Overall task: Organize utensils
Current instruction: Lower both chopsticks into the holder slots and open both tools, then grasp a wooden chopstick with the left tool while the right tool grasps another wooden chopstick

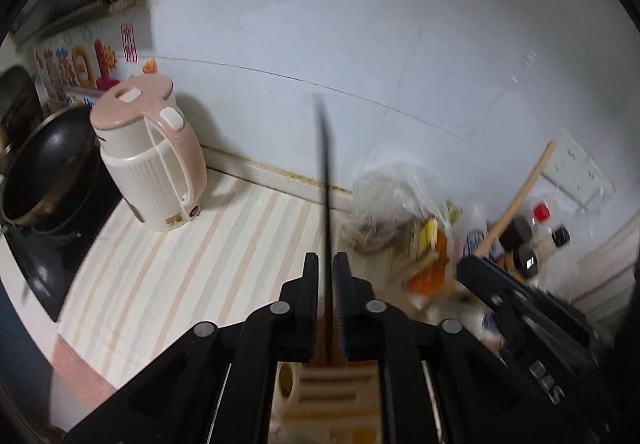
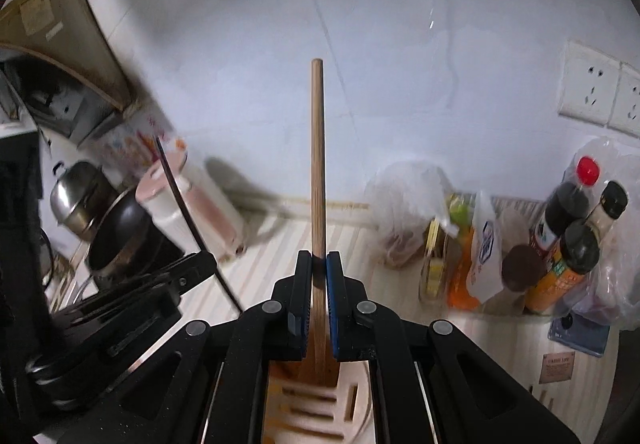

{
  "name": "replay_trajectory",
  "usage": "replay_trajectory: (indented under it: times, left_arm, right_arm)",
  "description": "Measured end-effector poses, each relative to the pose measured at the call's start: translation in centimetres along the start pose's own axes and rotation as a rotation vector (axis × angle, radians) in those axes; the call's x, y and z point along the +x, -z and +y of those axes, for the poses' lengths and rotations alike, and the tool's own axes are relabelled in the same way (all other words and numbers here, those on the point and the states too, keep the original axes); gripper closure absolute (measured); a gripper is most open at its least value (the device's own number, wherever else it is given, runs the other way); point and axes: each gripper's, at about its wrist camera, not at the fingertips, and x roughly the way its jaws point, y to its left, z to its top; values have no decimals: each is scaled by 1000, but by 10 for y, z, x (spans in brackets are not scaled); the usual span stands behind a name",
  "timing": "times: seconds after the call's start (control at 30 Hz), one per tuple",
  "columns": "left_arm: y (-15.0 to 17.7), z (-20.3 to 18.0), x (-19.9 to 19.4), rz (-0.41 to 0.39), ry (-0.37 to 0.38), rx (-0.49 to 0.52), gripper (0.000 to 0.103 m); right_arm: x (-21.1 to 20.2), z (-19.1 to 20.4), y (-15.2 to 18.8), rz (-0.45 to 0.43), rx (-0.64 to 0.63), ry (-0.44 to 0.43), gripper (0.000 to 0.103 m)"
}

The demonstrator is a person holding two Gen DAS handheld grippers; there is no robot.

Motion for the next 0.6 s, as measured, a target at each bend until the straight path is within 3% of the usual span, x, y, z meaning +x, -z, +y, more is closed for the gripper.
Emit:
replay_trajectory:
  times: [0.07, 0.1, 0.13, 0.17, 0.23, 0.37, 0.6]
  left_arm:
    - [6, -3, -14, -16, -36, 19, 82]
    - [9, -3, -22, -16, -51, 14, 75]
    - [11, -1, -30, -24, -64, 1, 58]
    - [13, 1, -38, -41, -73, -10, 44]
    - [20, 5, -56, -80, -114, -35, 33]
    - [34, 8, -74, -94, -141, -53, 0]
    - [81, -11, -76, -63, -166, -35, 0]
  right_arm:
    - [-2, -2, 4, 30, -13, -6, 89]
    - [-5, -4, 7, 40, -10, -11, 75]
    - [-9, -8, 8, 41, -2, -16, 62]
    - [-14, -11, 9, 39, 7, -16, 59]
    - [-30, -20, 13, 18, 29, -21, 57]
    - [-60, -33, 18, -10, 58, -8, 51]
    - [-103, -64, 47, -18, 74, 87, 29]
